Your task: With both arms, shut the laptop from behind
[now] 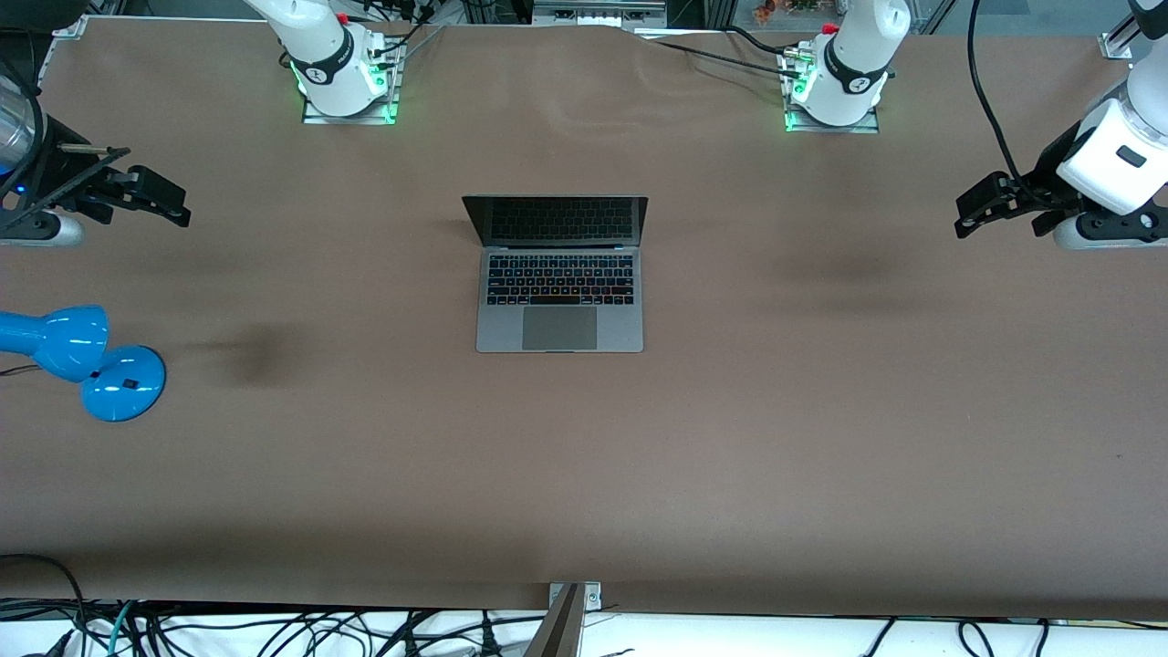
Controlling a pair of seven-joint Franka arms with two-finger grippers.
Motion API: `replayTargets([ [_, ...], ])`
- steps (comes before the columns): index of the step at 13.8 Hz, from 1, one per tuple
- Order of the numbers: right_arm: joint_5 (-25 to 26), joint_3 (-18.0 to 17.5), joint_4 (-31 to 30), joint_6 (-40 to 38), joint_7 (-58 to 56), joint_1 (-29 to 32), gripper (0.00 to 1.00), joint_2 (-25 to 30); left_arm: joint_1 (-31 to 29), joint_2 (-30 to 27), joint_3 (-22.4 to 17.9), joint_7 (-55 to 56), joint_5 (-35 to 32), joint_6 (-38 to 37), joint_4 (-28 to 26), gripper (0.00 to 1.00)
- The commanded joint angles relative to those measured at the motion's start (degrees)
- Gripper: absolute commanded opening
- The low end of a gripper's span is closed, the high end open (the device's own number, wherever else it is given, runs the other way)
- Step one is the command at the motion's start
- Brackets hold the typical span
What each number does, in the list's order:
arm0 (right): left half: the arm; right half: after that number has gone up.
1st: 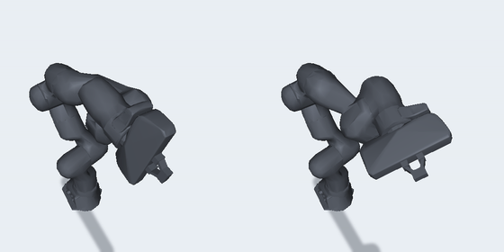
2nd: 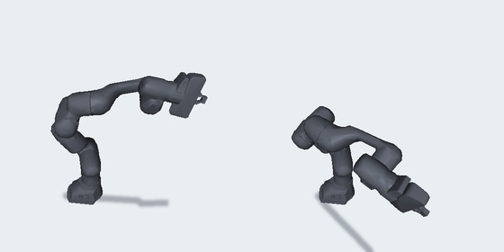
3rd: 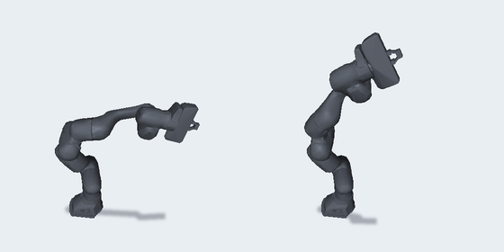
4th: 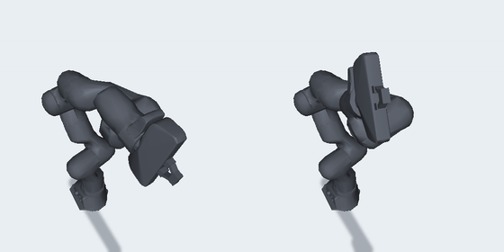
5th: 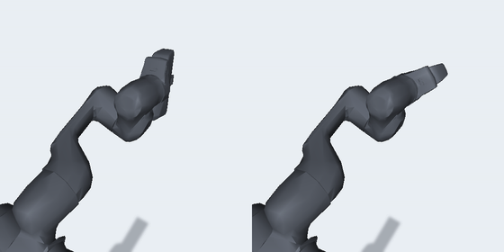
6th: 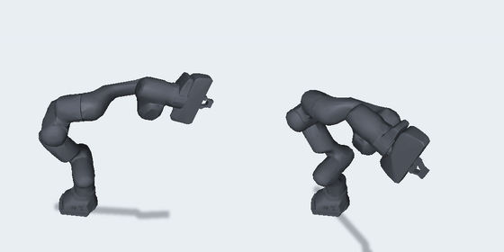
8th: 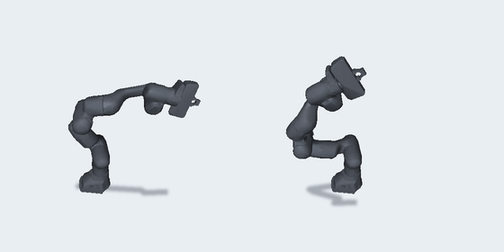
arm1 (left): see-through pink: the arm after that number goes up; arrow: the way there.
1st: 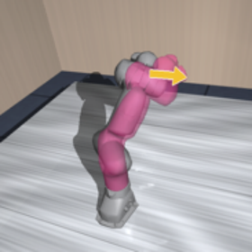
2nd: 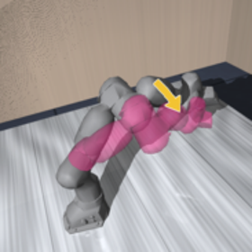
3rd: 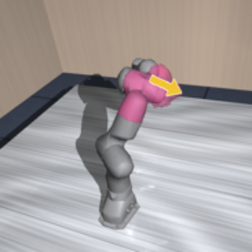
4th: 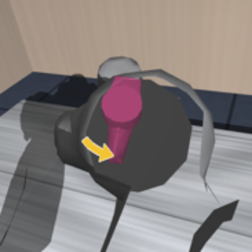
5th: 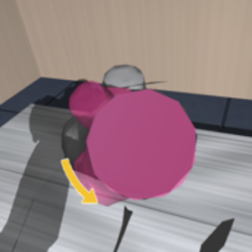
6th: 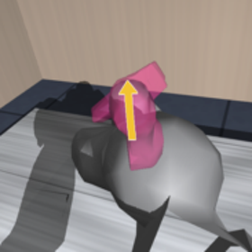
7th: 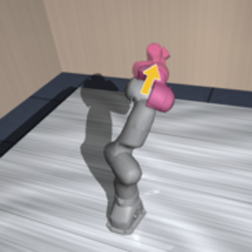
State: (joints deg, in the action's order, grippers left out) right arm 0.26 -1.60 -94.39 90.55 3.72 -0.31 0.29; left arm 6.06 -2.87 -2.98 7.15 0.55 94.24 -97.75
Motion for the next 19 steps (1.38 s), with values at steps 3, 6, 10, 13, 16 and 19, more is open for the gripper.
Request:
replayTargets([
  [3,-0.2,0.0,1.2,-0.9,0.1,0.4,1.00,-0.5,-0.3,0.8,0.0,-0.9,0.1,-1.0,1.9,1.00],
  [6,-0.2,0.0,1.2,-0.9,0.1,0.4,1.00,-0.5,-0.3,0.8,0.0,-0.9,0.1,-1.0,1.9,1.00],
  [10,-0.2,0.0,1.3,-0.8,0.1,0.4,1.00,-0.5,-0.4,0.9,-0.1,-0.8,0.1,-1.1,1.7,1.00],
  [13,-0.2,0.0,1.3,-0.8,0.1,0.4,1.00,-0.5,-1.6,1.8,-0.2,-0.8,0.2,-1.2,1.9,1.00],
  [16,-0.2,0.0,1.2,-0.9,0.1,0.4,1.00,-0.5,-2.5,1.9,-0.2,-0.6,0.2,-1.2,2.4,1.00],
  [19,-0.2,0.0,1.3,-0.9,-0.1,0.4,1.00,-0.5,-2.3,4.4,0.2,-0.7,0.2,-1.2,3.1,1.00],
])
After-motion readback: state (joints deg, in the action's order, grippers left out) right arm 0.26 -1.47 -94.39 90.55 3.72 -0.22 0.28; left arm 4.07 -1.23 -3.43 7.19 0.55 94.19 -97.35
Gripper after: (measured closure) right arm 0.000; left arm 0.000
